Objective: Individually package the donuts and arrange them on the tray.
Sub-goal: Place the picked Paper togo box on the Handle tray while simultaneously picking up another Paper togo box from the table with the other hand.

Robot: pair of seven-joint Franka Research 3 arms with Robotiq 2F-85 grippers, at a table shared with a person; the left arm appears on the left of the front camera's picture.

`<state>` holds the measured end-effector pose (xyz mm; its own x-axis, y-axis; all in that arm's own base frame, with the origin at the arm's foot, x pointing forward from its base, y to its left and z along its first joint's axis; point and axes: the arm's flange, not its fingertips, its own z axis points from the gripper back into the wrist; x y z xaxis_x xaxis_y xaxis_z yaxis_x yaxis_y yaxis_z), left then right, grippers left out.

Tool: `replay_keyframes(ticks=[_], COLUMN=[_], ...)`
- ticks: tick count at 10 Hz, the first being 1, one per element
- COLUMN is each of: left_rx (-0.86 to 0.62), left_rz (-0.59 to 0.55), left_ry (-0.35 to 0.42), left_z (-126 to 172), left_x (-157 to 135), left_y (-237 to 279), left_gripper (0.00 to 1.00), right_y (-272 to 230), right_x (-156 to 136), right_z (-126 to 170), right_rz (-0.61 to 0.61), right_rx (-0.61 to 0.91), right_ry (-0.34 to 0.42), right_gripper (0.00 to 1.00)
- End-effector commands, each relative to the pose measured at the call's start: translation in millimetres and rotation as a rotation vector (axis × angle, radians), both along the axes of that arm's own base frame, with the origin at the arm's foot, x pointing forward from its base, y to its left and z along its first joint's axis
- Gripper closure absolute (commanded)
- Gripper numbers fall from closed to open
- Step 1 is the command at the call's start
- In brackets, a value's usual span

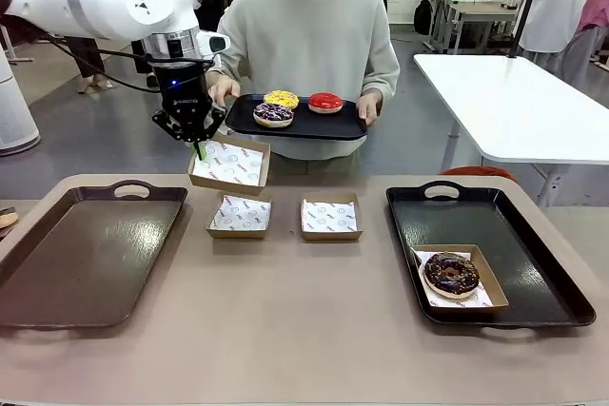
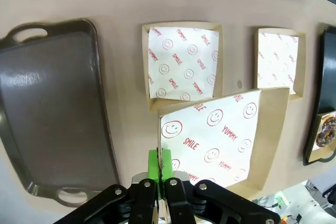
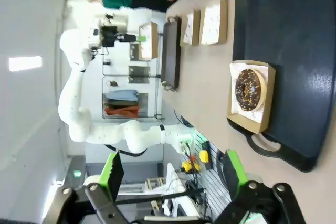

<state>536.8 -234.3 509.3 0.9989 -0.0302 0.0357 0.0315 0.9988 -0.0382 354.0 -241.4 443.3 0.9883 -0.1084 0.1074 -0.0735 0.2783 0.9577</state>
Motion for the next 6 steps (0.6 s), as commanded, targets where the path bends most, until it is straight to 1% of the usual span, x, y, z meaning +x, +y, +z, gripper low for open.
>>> replay_keyframes(ticks=[1, 2, 3, 4, 5, 6], left_rx=[0.057, 0.062, 0.062, 0.067, 0.06, 0.036], left_rz=[-0.002, -0.004, -0.006, 0.004, -0.001, -0.006], left_ry=[0.015, 0.022, 0.023, 0.021, 0.014, 0.021], left_z=[2, -1, -3, -7, -9, -13], left_x=[26, 37, 47, 53, 52, 42], left_y=[-6, -8, -8, -8, -6, -3], left_gripper=[1.0, 1.0, 1.0, 1.0, 1.0, 1.0], right_y=[-4, -4, -3, -9, -9, -9], right_x=[-2, -5, -9, -8, -8, -8], right_z=[-14, -17, -17, -13, -13, -13], right_rz=[-0.012, -0.028, -0.036, -0.021, -0.021, -0.021], right_rx=[0.058, 0.058, 0.052, 0.03, 0.03, 0.03], right_ry=[-0.029, -0.019, -0.03, 0.003, 0.003, 0.003], right_gripper=[0.0, 0.0, 0.0, 0.0, 0.0, 0.0])
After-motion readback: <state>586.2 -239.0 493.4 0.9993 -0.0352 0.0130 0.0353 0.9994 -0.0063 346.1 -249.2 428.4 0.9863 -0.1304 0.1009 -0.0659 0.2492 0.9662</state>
